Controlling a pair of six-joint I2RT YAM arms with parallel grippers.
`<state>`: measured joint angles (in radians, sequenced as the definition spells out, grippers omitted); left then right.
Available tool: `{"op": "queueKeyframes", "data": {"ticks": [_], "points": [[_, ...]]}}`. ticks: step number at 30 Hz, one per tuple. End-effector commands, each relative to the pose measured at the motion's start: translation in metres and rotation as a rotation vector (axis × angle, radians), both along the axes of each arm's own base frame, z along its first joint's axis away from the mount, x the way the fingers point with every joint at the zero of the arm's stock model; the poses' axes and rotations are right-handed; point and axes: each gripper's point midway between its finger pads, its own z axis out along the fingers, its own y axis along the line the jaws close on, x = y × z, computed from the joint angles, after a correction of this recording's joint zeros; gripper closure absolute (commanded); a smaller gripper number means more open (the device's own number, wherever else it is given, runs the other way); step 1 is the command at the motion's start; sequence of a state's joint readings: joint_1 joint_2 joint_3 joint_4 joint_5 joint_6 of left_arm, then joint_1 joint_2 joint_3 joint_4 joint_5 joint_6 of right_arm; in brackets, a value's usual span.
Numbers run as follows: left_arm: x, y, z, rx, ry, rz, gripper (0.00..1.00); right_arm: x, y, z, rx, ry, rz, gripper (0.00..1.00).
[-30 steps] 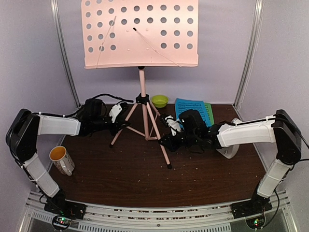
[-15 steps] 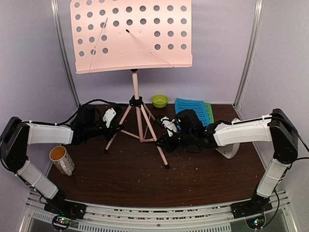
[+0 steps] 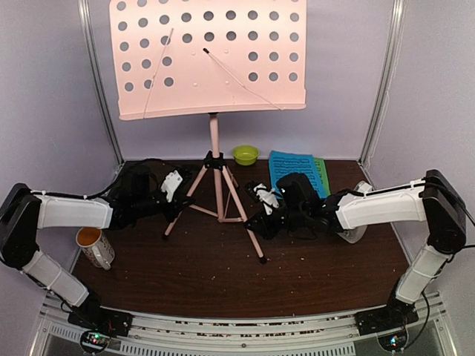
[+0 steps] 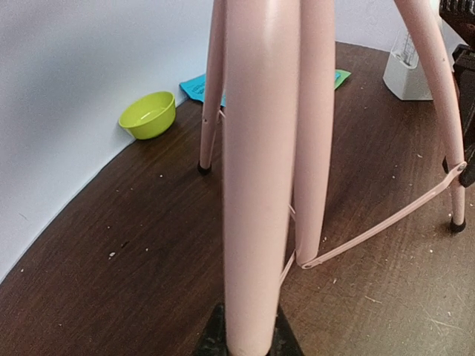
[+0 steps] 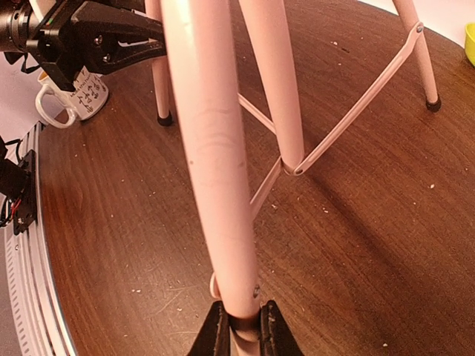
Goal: Set up the instrument practice props
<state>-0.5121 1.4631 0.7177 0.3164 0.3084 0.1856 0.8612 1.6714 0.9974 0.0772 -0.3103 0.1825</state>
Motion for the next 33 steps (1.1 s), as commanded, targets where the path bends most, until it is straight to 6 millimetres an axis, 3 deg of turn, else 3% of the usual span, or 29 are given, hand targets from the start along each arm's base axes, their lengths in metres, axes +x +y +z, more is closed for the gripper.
{"op": "queueKeyframes", "data": {"ticks": [1,5,9,15,19,25,33], "points": [[-0.001,0.004,0.0,-0.088,0.112,0.074,0.8,0.004,-0.021,-0.004,-0.018,0.054,-0.085,0.81],[0.0,-0.001,0.015,-0.122,0.109,0.079,0.62,0.003,-0.021,0.005,-0.001,0.047,-0.083,0.52],[0.0,-0.006,0.031,-0.123,0.09,0.091,0.52,0.015,-0.033,0.023,0.031,0.024,-0.159,0.35],[0.008,0.004,0.041,-0.117,0.069,0.175,0.46,0.063,-0.091,0.05,0.044,-0.038,-0.422,0.31],[0.013,0.015,0.046,-0.11,0.044,0.234,0.44,0.091,-0.127,0.061,-0.17,-0.175,-0.545,0.31],[0.016,0.024,0.054,-0.116,0.02,0.292,0.43,0.11,-0.147,0.028,-0.586,-0.275,-0.541,0.32],[0.019,0.024,0.061,-0.119,0.007,0.3,0.43,0.121,-0.14,-0.02,-0.754,-0.309,-0.43,0.32]]}}
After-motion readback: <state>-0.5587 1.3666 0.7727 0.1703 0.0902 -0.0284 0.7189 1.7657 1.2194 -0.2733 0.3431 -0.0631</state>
